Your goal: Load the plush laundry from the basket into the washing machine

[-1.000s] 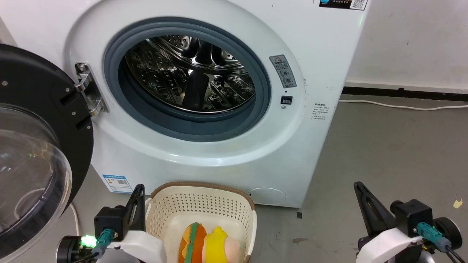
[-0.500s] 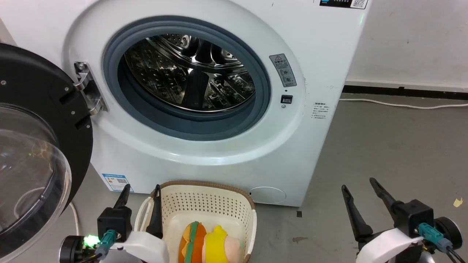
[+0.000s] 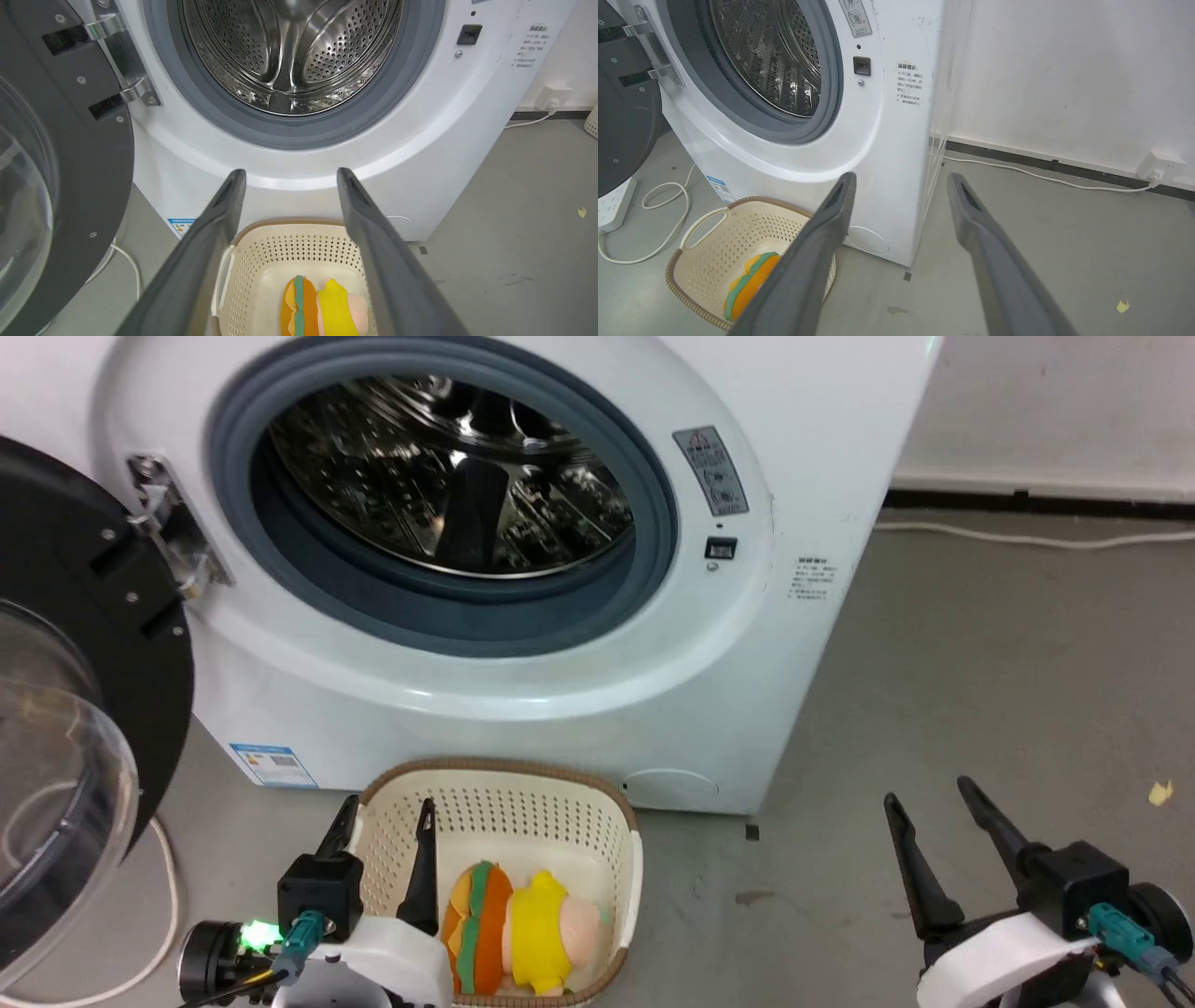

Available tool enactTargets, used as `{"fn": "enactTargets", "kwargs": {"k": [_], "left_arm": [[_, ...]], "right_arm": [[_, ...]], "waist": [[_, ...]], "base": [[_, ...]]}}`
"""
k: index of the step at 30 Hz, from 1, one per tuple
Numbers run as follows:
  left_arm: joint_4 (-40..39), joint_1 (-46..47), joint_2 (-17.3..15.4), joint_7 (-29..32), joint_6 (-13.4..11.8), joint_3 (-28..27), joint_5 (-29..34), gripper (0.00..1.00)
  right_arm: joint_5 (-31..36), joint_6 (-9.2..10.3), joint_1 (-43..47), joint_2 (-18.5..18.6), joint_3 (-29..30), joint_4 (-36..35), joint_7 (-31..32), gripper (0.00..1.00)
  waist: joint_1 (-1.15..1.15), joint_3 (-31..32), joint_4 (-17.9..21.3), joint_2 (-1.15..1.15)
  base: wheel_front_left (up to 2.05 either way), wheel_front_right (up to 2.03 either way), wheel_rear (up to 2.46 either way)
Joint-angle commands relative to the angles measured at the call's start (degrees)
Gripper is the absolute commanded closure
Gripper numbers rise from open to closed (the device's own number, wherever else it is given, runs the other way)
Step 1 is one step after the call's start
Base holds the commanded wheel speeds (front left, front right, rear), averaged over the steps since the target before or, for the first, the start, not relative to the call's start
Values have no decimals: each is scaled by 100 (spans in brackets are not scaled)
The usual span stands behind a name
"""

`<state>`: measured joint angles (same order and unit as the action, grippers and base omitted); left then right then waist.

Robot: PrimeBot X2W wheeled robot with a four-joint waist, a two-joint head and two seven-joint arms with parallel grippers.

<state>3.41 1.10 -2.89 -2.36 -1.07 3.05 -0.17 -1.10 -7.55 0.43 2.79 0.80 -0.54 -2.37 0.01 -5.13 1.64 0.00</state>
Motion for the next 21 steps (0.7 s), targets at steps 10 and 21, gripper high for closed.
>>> {"fn": "enactTargets", "kwargs": {"k": [10, 21], "left_arm": [[853, 629, -136, -30, 60, 90, -154, 0], [1597, 1153, -364, 114, 82, 161, -220, 0]], "right_arm": [[-317, 2, -355, 3, -81, -129, -203, 0], [-587, 2, -562, 3, -149, -178, -322, 0]], "waist": [[0, -780, 369, 0], [0, -1351, 683, 0]], "base": [[0, 0, 0], [0, 0, 0]]}}
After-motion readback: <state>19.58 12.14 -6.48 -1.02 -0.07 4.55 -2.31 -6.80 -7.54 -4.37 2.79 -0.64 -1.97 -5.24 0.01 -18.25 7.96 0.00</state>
